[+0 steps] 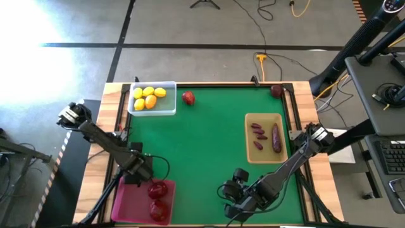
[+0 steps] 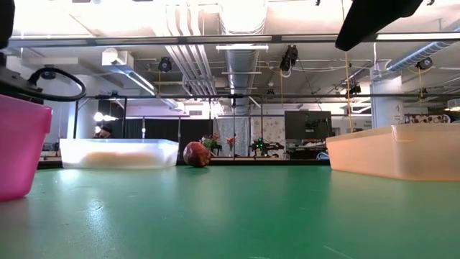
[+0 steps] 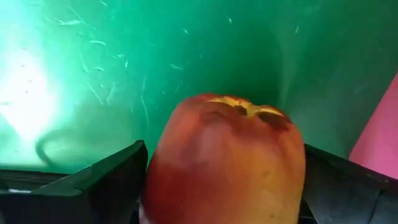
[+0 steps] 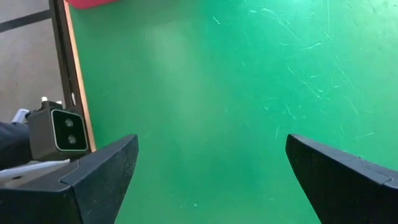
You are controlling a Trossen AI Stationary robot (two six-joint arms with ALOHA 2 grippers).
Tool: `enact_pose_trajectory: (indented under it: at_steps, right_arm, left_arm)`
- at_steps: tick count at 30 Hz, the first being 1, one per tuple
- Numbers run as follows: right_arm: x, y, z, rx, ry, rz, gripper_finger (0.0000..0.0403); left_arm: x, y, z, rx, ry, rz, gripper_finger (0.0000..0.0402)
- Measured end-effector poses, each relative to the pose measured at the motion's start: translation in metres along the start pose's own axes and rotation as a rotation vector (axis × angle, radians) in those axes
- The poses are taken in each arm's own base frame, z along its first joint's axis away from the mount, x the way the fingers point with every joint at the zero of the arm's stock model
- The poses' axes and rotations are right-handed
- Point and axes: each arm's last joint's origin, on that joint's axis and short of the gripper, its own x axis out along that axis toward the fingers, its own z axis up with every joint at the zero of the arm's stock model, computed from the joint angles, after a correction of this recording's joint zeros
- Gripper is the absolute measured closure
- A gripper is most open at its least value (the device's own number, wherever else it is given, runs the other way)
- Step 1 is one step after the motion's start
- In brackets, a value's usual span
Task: Sort produce into baskets
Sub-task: Put the apple into the pink transparent bin
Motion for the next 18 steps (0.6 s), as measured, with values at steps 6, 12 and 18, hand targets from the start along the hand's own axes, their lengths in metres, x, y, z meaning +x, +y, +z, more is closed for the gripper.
enact_pose_trajectory:
  at_steps: [6, 12, 18]
  right_arm:
    - [0.001, -0.001, 0.002, -0.026, 0.0, -0.003, 0.0003]
    - [0.005, -0.007, 0.009, -0.029, -0.003, -0.016, 0.0003]
    - [0.005, -0.01, 0.018, -0.062, -0.008, -0.011, 0.0003]
  left_arm:
    - [0.0, 0.002, 0.001, -0.005, 0.017, -0.018, 0.0057]
    - [-0.014, 0.0, 0.006, 0.011, -0.033, -0.016, 0.0092]
    - [-0.055, -0.002, 0.013, 0.02, -0.102, 0.016, 0.0092]
